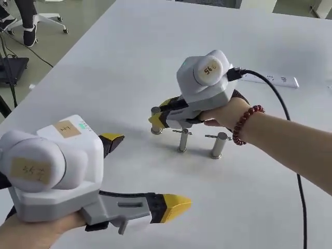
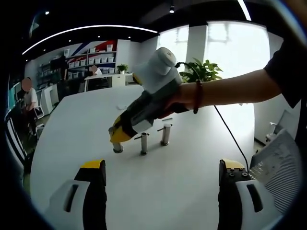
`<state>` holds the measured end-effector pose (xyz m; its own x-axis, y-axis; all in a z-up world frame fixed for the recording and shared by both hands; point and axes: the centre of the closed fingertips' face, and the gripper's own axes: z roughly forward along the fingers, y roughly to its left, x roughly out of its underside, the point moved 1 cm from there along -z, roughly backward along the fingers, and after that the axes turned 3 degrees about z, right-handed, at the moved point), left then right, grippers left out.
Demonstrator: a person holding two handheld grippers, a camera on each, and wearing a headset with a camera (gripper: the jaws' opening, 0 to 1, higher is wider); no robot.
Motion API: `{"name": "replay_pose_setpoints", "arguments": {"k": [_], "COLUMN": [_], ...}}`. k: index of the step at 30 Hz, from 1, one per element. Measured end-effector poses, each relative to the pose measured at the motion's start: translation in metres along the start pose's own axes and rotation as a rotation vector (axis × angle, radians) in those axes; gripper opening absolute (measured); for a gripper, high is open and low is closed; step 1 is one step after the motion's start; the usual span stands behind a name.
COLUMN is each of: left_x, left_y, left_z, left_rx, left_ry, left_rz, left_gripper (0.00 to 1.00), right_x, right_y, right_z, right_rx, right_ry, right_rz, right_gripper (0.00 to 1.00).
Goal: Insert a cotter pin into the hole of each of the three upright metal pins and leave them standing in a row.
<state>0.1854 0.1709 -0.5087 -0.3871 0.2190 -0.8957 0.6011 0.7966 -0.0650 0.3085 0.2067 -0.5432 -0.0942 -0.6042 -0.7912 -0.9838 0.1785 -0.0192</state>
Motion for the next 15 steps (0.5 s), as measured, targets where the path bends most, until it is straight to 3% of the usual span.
{"name": "replay_pose_setpoints", "arguments": {"k": [6, 8, 15], "left_x": [0.0, 0.0, -0.003], "left_y": [-0.001, -0.001, -0.002], "left_z": [-0.003, -0.003, -0.005], "left_rx": [-0.005, -0.008, -0.01], "left_ry": [-0.003, -0.003, -0.004], "left_rz": [-0.001, -0.001, 0.003], "left_gripper": [0.98, 0.98, 0.98], "right_x": [-0.002, -0.002, 0.008], "right_y": [0.025, 0.027, 0.048], "right_z": [-0.007, -0.008, -0.017], "right_rx": [-0.06, -0.069, -0.11], "right_ry": [-0.025, -0.029, -0.028], "right_rz": [0.006, 0.001, -0.062], "right_gripper": [0.08, 0.08, 0.08]}}
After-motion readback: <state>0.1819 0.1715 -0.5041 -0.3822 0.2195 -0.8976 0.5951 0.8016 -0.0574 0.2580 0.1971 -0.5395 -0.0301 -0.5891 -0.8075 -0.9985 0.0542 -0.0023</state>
